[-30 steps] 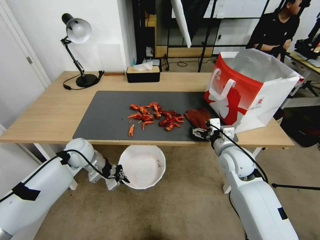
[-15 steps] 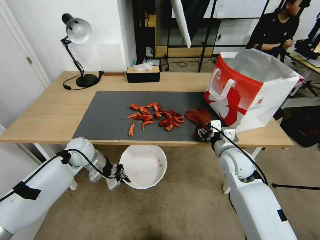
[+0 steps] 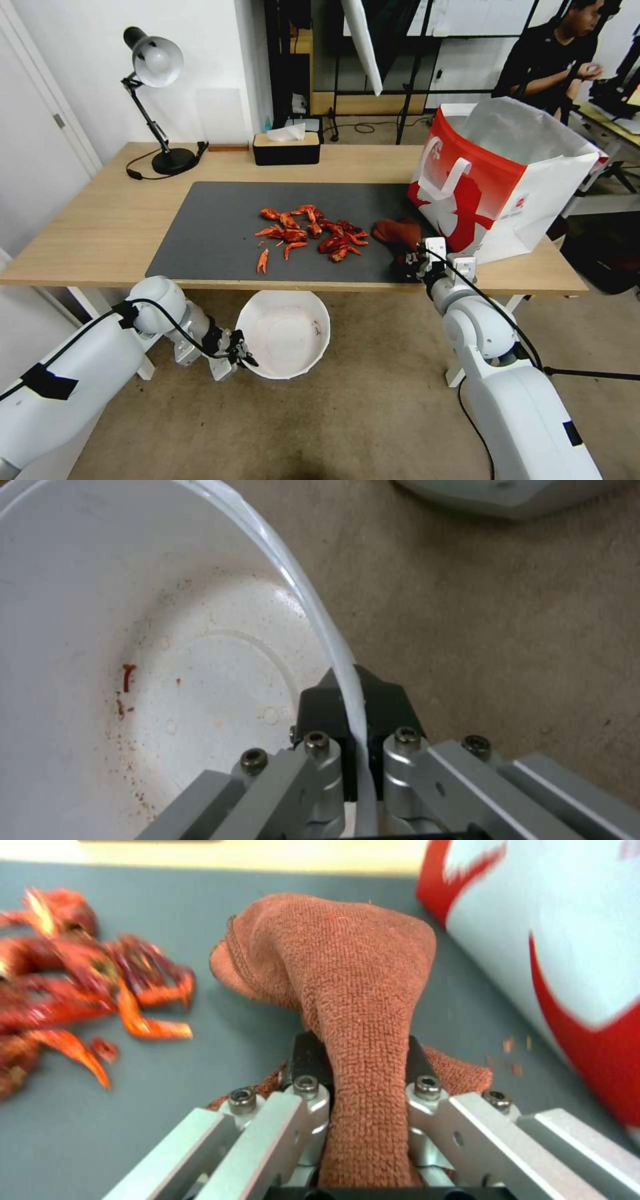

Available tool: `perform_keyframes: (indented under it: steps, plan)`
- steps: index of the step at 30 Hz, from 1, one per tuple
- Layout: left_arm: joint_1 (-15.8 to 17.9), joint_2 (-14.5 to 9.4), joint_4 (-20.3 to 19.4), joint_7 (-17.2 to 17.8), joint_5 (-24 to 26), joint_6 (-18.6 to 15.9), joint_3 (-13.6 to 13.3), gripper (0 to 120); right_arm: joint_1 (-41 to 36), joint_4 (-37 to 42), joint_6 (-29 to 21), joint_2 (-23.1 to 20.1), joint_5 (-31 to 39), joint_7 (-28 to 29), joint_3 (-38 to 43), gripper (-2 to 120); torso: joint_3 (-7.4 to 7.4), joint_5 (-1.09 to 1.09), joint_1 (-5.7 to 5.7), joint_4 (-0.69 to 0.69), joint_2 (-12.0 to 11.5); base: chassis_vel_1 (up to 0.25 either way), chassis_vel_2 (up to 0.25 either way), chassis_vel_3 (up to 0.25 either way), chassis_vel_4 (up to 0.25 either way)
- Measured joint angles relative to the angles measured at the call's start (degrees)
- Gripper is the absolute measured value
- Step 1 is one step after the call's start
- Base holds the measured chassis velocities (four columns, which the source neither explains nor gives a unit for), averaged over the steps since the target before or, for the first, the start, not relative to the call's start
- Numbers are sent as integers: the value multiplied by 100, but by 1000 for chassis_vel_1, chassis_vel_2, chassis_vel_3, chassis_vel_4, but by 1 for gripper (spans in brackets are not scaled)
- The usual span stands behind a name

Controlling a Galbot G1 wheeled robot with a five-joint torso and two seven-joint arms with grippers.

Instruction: Sweep shrimp from table into container with towel, then put container into takeout bag.

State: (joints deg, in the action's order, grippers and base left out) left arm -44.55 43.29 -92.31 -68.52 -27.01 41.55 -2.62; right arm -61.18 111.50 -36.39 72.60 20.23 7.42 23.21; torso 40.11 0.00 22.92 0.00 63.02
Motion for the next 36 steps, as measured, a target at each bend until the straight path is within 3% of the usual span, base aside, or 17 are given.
perform_keyframes:
  steps: [4,10,19,23,28,36]
  plan:
    - [87,-12,99,-28,103,-15,-55,0,130,63,159,-165,364,-111,-32,6,0,0,0,0,0,0,0,0,0]
    - [225,-36,164,-100,209,-31,-114,0,404,-166,491,-357,316,-420,-151,6,0,0,0,0,0,0,0,0,0]
    - [377,-182,33,-195,646,-257,-272,0,1238,-1160,1546,-721,-20,-1174,-619,6,1,0,0,1,0,0,0,0,0]
    - [460,-196,-17,-234,823,-356,-386,0,1628,-1560,1762,-780,-290,-1498,-821,6,1,0,0,0,0,0,0,0,0]
    - [811,-5,141,-270,940,-422,-686,0,2078,-2013,1687,-765,-581,-1704,-1080,6,1,-1,1,-1,0,0,0,0,0]
    - [1097,140,316,-266,1069,-421,-933,0,2180,-2301,1635,-750,-838,-1908,-1178,6,0,0,1,-1,0,0,0,0,0]
